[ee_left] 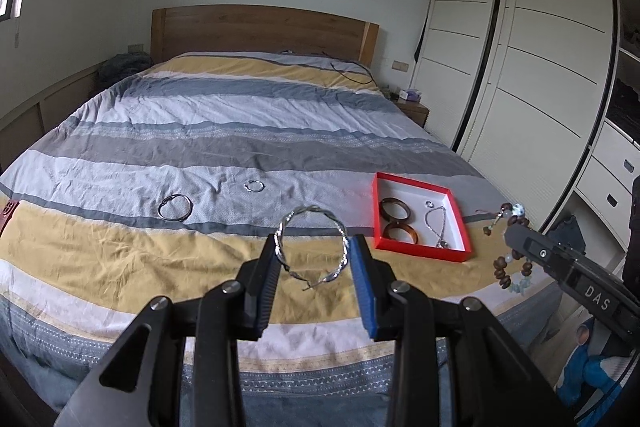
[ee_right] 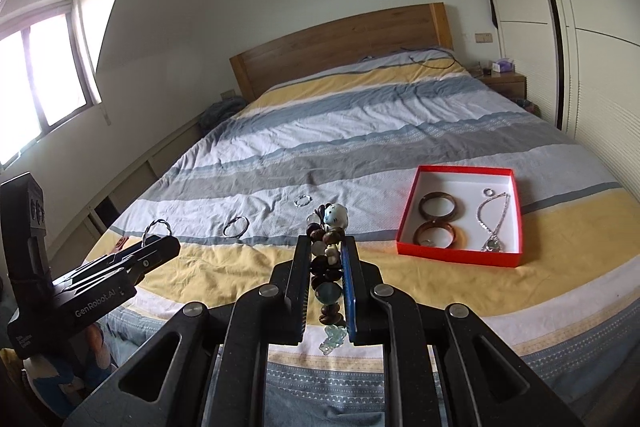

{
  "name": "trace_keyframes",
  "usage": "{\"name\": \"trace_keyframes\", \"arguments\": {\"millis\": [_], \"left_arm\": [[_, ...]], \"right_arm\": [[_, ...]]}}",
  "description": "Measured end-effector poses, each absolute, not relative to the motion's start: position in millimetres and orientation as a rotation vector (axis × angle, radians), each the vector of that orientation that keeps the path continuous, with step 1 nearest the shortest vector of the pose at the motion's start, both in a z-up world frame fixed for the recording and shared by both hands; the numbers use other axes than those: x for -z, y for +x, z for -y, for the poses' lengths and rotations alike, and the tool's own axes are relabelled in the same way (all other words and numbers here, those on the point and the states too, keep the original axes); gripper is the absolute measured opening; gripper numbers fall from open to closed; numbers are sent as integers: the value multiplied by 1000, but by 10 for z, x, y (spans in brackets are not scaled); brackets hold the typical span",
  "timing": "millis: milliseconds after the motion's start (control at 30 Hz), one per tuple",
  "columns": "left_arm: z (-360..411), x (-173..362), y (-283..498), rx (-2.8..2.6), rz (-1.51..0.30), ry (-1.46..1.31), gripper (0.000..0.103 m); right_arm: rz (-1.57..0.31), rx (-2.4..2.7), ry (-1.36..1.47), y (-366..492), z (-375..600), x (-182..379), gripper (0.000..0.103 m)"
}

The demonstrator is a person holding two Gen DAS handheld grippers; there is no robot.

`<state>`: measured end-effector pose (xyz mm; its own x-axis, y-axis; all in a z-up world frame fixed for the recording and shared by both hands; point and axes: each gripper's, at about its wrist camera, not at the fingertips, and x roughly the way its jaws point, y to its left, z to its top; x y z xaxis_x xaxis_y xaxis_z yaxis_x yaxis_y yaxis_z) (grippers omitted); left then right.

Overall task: Organize jewelry
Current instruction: 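Carry the twisted bangle and beaded bracelet with both tools over the red box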

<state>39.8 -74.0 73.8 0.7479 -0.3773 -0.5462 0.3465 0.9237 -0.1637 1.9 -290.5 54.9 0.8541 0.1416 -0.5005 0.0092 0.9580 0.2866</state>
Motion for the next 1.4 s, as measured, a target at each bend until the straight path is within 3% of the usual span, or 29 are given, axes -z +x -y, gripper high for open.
{"name": "trace_keyframes", "arguments": {"millis": [600, 1400], "left_arm": [[1426, -529, 514, 457, -687, 54, 32], [2854, 168, 1440, 624, -861, 155, 32]], "right_arm": [[-545, 1, 365, -43, 3506, -187, 15], [-690, 140, 452, 642, 4535, 529, 15]]}}
